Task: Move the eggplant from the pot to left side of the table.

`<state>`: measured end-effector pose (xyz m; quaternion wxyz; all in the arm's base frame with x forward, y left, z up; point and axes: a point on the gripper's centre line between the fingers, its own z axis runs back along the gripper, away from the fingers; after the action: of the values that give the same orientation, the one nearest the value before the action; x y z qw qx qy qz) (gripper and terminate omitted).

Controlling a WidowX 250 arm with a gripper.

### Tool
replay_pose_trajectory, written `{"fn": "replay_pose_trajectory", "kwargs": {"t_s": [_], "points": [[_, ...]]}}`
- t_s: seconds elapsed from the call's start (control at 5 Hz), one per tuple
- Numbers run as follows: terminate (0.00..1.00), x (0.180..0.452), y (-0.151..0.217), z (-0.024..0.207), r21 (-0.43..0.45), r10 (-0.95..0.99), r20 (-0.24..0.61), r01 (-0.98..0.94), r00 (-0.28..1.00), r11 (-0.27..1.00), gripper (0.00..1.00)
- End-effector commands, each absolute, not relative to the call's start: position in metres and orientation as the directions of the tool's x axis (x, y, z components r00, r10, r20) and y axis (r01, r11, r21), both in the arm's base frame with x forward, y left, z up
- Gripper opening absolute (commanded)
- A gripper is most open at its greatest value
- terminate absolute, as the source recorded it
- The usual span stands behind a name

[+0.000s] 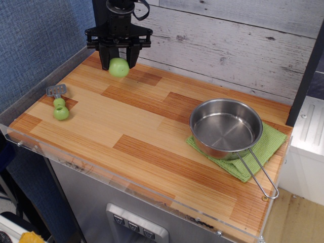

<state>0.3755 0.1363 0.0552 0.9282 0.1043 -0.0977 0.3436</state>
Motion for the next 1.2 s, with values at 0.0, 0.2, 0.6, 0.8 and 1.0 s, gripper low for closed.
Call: {"fn": "replay_pose_trajectory", "kwargs": {"t_s": [0.0, 0.2, 0.6, 0.8, 1.0], "points": [[0.00, 0.371, 0.148, 0.056, 0.142, 0.587, 0.287, -0.640, 0.757, 0.755, 0.00], [0.00, 0.370, 0.146, 0.047, 0.133, 0.598, 0.270, -0.645, 0.754, 0.753, 0.00], [0.00, 0.364, 0.147, 0.039, 0.120, 0.634, 0.247, -0.672, 0.733, 0.730, 0.00], [0.00, 0.364, 0.142, 0.038, 0.099, 0.631, 0.222, -0.661, 0.743, 0.744, 1.00], [0.00, 0.364, 0.138, 0.042, 0.101, 0.609, 0.238, -0.643, 0.756, 0.759, 1.00]]}}
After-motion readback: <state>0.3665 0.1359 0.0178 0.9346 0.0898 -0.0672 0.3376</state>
